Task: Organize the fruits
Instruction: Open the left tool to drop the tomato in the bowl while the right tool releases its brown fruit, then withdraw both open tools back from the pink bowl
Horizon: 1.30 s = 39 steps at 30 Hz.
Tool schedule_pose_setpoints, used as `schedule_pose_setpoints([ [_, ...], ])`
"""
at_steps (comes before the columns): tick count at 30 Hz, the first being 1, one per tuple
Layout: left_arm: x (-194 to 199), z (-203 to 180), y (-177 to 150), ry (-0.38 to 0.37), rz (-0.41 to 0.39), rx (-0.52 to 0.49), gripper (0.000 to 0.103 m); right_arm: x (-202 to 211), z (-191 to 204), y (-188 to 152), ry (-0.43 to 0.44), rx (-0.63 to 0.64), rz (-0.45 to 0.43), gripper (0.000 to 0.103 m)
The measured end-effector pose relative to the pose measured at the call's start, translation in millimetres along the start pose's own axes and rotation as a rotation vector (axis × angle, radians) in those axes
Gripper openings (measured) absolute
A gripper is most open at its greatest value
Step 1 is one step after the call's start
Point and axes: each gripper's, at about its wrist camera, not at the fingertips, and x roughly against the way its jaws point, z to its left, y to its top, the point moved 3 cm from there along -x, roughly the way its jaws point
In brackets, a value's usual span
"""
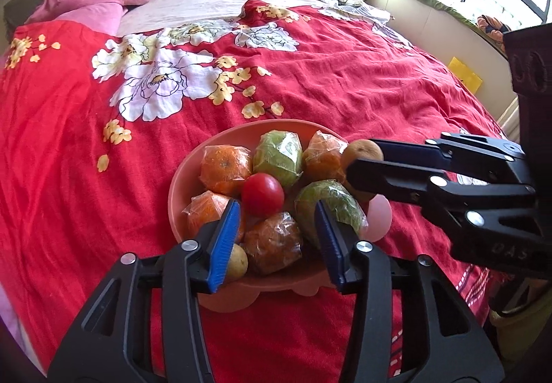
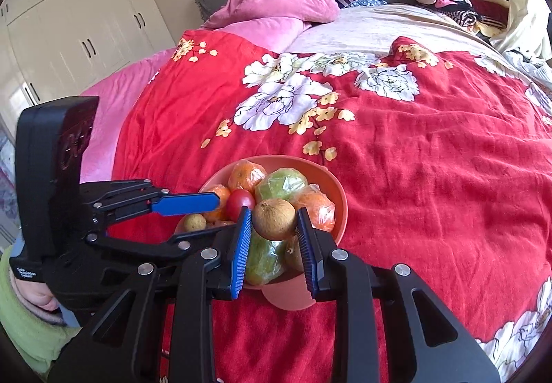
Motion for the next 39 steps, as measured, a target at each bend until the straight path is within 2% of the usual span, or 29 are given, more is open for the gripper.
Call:
schedule_pose_setpoints([
  [11, 11, 5, -7, 0.02, -0.004, 0.008, 0.041, -10, 4, 2, -0.007, 0.012, 0.02, 0.027],
  [20, 23, 5, -8, 0.029, -0.023, 0.014, 0.045, 12, 3, 1, -0.023, -0.01, -0.03, 0.05],
  [22, 26, 5, -8, 0.031, -0.027, 0.016, 0.047, 21, 4, 0, -0.037, -0.012, -0.05, 0.058],
  [26, 35, 2, -7, 0.037, -0.045, 0.018, 0.052, 39, 6, -2, -0.054, -0.017, -0.089, 0.068],
  [33, 54, -3, -9, 0.05, -0.086, 0.021, 0.07, 69, 18, -12, -0.101, 0.005, -0.12, 0.082],
  [36, 63, -5, -13, 0.059, -0.098, 0.023, 0.076, 85, 27, -17, -0.126, 0.032, -0.142, 0.093],
  [39, 76, -6, -18, 0.069, -0.118, 0.038, 0.084, 101, 34, -24, -0.151, 0.037, -0.157, 0.097],
])
